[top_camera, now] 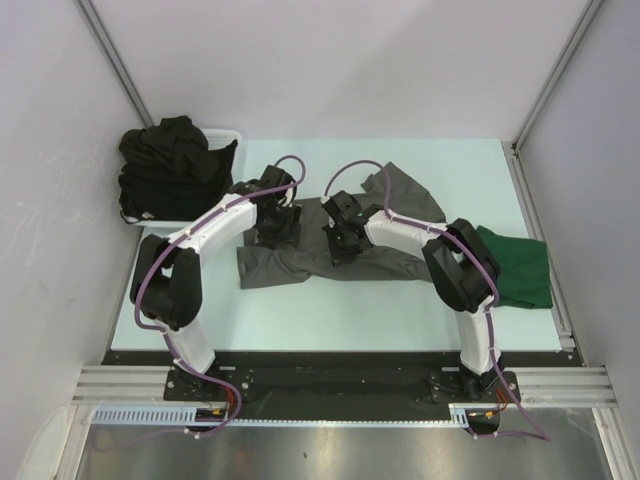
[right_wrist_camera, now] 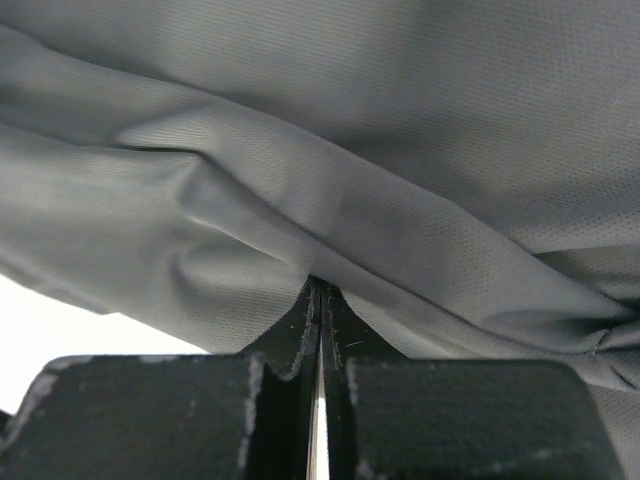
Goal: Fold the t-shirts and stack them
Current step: Fold the flattened tshirt in 1/3 of the way
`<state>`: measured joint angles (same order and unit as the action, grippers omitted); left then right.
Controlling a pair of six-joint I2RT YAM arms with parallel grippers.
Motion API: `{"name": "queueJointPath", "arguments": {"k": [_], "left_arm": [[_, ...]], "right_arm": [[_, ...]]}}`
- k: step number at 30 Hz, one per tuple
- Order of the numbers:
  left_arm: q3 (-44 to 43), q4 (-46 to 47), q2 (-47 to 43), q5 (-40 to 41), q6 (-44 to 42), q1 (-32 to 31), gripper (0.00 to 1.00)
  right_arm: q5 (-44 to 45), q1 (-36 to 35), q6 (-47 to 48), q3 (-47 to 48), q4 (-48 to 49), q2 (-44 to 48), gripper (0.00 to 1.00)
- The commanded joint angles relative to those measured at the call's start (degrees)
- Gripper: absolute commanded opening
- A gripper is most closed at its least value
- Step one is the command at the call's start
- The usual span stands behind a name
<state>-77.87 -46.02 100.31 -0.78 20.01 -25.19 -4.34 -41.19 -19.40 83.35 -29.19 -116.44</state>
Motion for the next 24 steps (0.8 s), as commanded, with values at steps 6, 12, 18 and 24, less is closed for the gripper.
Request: {"name": "queueJointPath", "arguments": {"k": [6,12,18,24], "left_arm": [[-2.0,-0.8,-2.8,-0.8,-0.6,-0.4,0.69],[-4.0,-2.4,-3.8,0.7,-1.4,-0.4,0.69],[-8.0,-4.3,-3.5,2.8,-2.0,-0.4,0.69],[-9.2,-5.3,-4.0,3.7,-2.3,0.1,0.69]], "right_arm": [[6.7,-0.5,3.2,0.4,-2.6,0.2,0.00],[8.0,-0.4,3.3,-2.0,-2.7,1.6,0.00],[8.2,-0.4,2.9,-3.5,-2.7,2.4,0.00],[8.5,-0.4,2.8,-5.2,-2.5,3.2,0.00]]}}
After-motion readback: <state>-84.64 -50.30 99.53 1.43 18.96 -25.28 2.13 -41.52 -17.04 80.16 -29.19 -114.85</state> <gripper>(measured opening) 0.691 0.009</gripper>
